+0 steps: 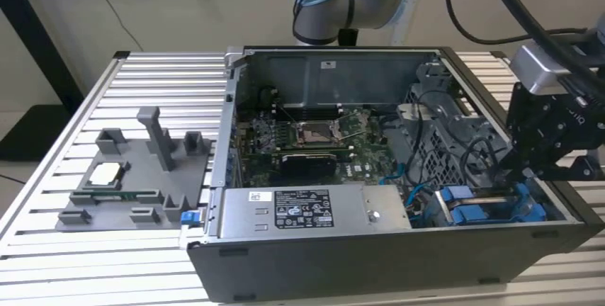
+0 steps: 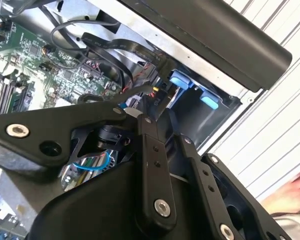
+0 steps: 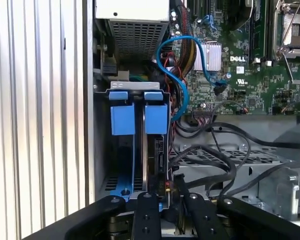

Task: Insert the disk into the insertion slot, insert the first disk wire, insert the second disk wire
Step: 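Insert the first disk wire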

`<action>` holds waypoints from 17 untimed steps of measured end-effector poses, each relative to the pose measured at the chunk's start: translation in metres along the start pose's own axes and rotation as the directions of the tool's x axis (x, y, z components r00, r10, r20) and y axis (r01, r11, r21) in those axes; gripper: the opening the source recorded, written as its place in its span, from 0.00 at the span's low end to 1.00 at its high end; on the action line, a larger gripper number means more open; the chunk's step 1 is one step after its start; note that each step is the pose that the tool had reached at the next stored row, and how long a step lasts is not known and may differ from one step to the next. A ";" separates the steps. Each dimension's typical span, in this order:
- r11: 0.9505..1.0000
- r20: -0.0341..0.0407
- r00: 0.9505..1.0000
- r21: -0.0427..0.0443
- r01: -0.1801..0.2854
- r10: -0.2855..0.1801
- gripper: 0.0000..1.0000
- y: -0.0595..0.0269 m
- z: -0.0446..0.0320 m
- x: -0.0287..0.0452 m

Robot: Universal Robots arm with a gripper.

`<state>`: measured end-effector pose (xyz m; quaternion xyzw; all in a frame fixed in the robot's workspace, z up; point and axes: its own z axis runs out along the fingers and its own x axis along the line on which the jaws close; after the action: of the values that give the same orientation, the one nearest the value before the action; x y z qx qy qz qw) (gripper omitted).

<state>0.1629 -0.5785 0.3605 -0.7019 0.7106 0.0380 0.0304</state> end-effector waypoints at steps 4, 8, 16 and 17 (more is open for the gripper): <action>1.000 0.000 1.000 0.000 0.000 0.000 0.27 0.0001 -0.0083 -0.0010; 1.000 0.000 1.000 0.000 0.000 0.000 0.27 0.0001 -0.0097 -0.0013; 1.000 0.000 1.000 0.000 0.000 0.000 0.27 -0.0012 -0.0086 -0.0131; 1.000 0.000 1.000 0.000 0.000 0.000 0.27 -0.0023 -0.0083 -0.0155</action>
<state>0.1655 -0.5639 0.3702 -0.7018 0.7107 0.0381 0.0304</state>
